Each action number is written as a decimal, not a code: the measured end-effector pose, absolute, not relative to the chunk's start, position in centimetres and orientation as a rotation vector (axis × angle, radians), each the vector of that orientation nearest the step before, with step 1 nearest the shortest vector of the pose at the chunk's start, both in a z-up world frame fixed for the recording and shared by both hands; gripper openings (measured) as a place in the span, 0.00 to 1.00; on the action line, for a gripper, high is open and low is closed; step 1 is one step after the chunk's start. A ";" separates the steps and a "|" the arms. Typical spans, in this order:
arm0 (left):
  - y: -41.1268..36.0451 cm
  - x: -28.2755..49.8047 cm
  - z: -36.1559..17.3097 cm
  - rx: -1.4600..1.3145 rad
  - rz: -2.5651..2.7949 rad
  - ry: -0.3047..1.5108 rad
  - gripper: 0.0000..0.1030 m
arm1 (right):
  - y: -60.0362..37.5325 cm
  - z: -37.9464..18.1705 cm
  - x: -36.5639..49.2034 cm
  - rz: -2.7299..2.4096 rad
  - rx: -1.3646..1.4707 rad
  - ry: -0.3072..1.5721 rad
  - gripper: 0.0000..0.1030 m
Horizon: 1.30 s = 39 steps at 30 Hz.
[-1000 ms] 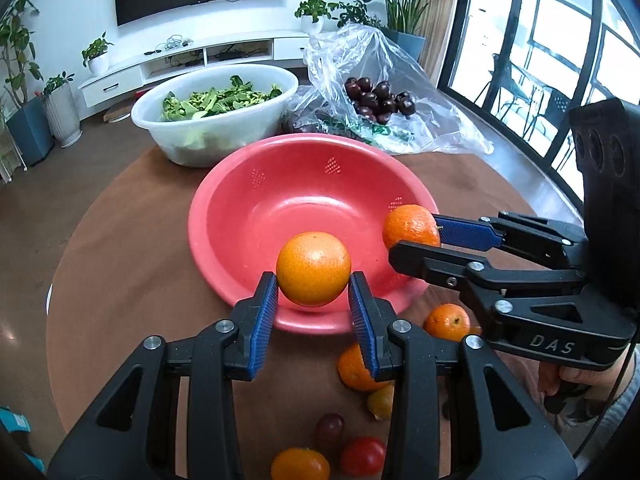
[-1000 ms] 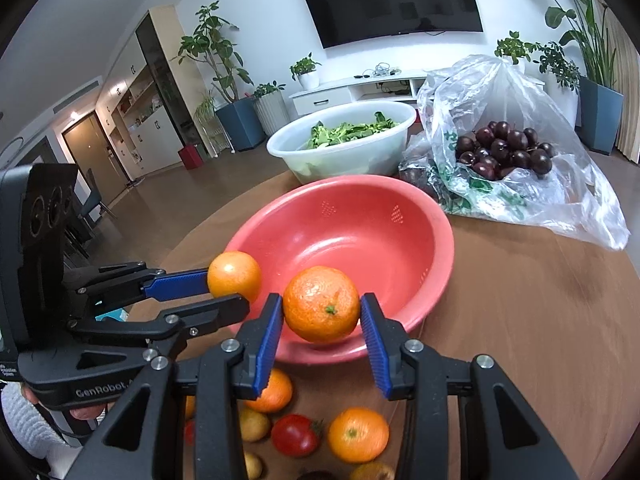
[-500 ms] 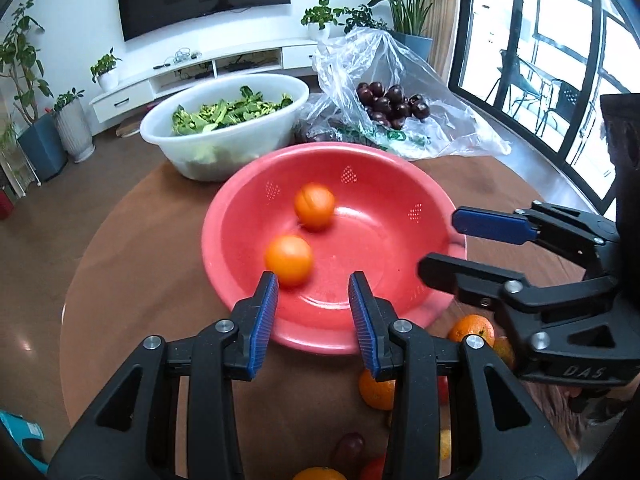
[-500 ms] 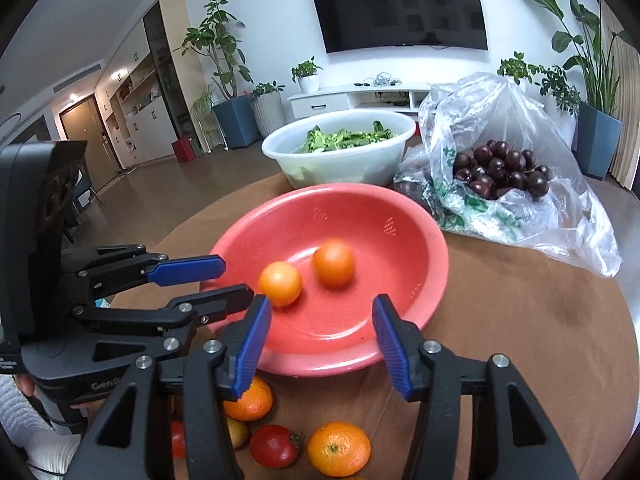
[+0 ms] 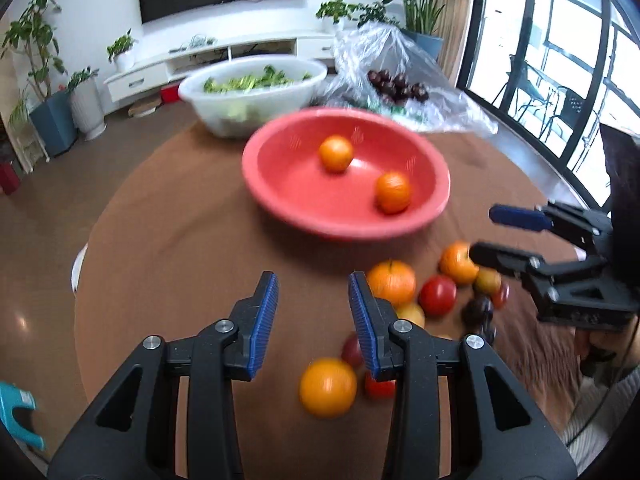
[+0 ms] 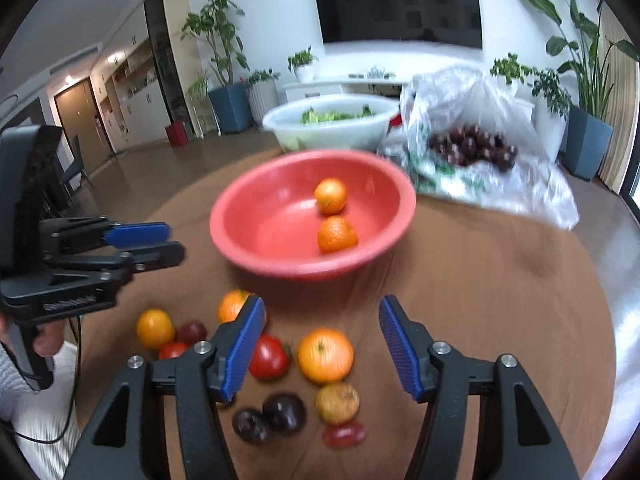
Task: Organize fruits
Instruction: 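Return to the pile and grasp an orange with each tool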
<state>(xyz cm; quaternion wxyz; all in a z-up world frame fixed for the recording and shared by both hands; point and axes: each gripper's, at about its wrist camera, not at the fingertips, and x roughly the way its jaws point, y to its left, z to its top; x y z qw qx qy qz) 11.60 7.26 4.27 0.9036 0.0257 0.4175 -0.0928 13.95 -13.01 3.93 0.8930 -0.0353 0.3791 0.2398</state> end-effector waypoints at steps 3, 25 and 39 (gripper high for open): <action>8.0 9.6 2.9 0.018 -0.190 0.903 0.34 | -12.8 3.2 13.8 0.482 -0.109 0.809 0.61; 7.5 7.6 1.0 -0.004 -0.249 0.982 0.36 | -12.5 0.0 14.7 0.496 -0.102 0.943 0.39; 8.3 8.4 0.5 -0.089 -0.285 1.017 0.35 | -12.3 0.1 14.4 0.495 -0.094 0.943 0.39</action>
